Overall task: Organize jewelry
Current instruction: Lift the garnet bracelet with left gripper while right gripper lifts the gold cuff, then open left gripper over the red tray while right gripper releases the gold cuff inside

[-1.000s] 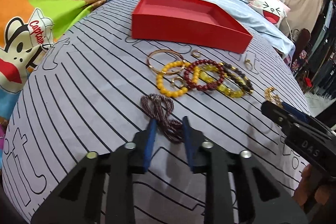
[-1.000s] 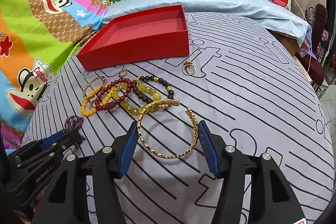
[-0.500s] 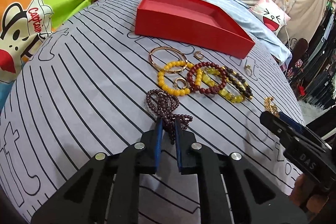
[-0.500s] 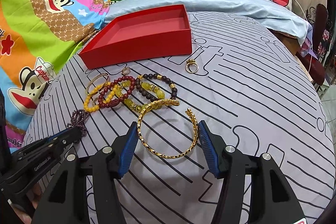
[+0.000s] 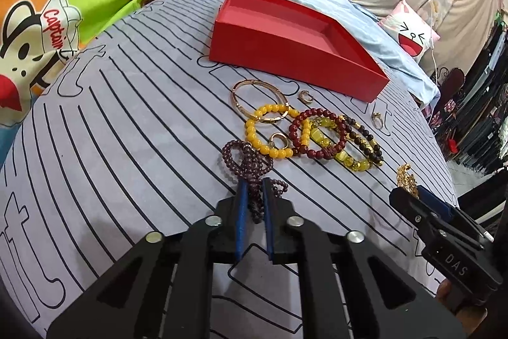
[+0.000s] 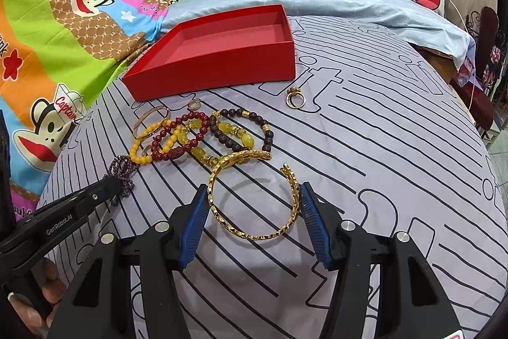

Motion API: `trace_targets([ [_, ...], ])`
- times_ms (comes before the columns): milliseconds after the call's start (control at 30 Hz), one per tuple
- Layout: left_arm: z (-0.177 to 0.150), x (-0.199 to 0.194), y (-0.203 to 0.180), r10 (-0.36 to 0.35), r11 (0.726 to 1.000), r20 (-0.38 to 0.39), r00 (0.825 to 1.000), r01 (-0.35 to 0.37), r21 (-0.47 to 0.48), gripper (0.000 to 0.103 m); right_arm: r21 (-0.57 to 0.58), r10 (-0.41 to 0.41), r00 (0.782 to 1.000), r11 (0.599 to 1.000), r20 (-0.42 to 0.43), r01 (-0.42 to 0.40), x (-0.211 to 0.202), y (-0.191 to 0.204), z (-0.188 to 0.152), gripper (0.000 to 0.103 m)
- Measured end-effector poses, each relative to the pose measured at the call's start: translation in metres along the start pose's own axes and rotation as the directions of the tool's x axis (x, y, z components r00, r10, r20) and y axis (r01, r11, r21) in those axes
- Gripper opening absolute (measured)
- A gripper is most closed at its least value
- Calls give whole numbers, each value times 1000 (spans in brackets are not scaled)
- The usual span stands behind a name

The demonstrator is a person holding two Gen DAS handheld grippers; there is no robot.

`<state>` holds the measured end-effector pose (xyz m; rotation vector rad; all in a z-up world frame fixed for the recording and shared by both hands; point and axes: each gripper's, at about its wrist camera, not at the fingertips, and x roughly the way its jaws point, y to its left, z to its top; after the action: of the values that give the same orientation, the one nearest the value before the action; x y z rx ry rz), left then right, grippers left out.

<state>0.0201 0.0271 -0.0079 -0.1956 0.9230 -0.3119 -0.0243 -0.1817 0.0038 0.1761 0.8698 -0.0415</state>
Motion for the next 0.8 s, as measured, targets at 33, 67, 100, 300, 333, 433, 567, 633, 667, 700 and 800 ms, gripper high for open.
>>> trace_targets([
  [33,0,-1,-1,3,1000,4,1000,-3,6,4,-1,0,1000,1000,-1,0,0,0,0,56],
  [67,0,-2,-1,3,1000,7,1000,-3,11,4,0,1,1000,1000,-1,-1,0,0,0,56],
  [100,1,-3,-2,3,1000,10,1000,-3,19,4,0,2,1000,1000,-3,-2,1,0,0,56],
  [300,8,-16,-7,23,998,44,999,-25,51,3,-10,10,1000,1000,2,-10,-2,3,2,56],
  [333,10,-19,-8,20,998,49,999,-22,55,3,-12,12,1000,1000,4,-12,-4,3,4,56],
  [433,19,-30,-13,11,998,69,998,-16,69,3,-22,27,999,999,20,-27,-12,4,11,56],
  [567,40,-47,-23,-3,994,118,993,-10,106,3,-46,52,997,998,52,-49,-22,7,30,56],
  [633,53,-53,-29,-12,992,138,990,-6,127,3,-60,61,996,997,67,-57,-24,8,42,56],
  [667,60,-55,-32,-13,990,149,989,-8,138,3,-66,67,995,996,72,-62,-24,9,49,56],
  [700,69,-56,-35,-17,989,161,987,-7,151,3,-69,73,994,995,77,-68,-23,8,57,56],
  [800,99,-52,-43,-32,986,180,983,1,169,3,-61,115,990,992,82,-110,-14,5,90,56],
])
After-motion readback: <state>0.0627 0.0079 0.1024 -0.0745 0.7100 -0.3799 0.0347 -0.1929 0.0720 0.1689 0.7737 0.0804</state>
